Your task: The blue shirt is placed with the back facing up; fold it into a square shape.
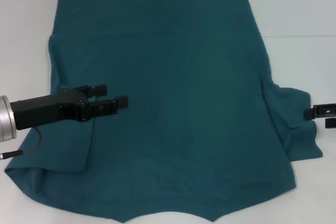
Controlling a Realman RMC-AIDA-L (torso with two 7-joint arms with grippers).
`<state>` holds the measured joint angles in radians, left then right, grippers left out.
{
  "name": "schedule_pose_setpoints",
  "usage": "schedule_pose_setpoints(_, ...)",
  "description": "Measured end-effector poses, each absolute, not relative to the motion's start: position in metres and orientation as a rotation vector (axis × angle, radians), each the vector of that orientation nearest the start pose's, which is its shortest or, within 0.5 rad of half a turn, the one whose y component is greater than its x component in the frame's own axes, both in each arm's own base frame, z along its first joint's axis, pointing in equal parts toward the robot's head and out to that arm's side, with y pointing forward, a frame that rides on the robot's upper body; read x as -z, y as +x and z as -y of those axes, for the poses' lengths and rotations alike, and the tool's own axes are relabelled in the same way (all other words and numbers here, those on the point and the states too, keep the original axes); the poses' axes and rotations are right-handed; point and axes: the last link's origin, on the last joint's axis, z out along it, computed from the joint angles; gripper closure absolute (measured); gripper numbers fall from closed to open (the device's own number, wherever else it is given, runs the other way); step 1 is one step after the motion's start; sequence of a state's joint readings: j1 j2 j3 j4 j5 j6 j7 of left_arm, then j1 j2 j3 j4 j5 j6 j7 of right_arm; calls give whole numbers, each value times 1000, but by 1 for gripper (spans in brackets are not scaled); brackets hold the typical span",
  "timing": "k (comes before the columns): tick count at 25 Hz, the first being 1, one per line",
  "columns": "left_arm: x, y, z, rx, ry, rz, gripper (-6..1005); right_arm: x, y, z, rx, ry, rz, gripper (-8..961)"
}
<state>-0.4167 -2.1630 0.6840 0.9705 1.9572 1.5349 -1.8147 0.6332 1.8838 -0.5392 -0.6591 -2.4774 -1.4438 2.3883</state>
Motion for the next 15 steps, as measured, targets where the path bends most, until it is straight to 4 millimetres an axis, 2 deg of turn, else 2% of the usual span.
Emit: schedule_pose_setpoints(15, -31, -259, -329, 796, -2453, 1023, 96, -74, 328, -367, -196, -2097, -1798, 11)
